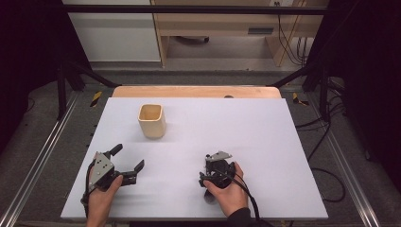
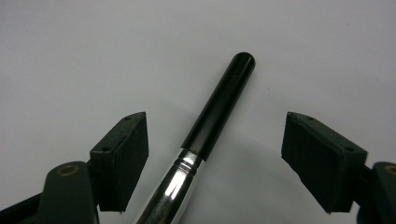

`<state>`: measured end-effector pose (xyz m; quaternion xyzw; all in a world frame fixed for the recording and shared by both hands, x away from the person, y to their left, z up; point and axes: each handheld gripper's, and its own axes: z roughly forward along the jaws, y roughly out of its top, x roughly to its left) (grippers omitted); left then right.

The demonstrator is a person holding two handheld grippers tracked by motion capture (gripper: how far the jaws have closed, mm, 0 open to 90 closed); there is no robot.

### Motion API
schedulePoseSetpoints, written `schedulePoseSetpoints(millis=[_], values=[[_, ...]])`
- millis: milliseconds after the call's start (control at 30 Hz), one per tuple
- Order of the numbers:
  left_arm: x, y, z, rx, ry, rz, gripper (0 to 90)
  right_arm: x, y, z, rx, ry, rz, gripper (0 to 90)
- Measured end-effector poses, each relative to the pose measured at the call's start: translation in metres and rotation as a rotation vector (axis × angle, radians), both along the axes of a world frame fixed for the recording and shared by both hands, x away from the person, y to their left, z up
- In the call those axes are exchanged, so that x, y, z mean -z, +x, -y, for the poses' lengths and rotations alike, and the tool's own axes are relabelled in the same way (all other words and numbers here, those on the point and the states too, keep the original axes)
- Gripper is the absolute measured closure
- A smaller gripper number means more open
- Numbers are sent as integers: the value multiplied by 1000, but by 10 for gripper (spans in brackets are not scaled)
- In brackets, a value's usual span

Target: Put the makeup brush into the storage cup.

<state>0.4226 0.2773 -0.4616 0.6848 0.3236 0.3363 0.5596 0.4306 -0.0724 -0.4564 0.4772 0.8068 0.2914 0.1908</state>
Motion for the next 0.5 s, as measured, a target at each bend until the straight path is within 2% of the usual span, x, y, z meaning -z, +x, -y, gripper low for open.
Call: schedulePoseSetpoints(millis=[500], values=[[0, 0, 1, 5, 9, -3, 16, 6, -2, -5, 18, 8, -10, 274]])
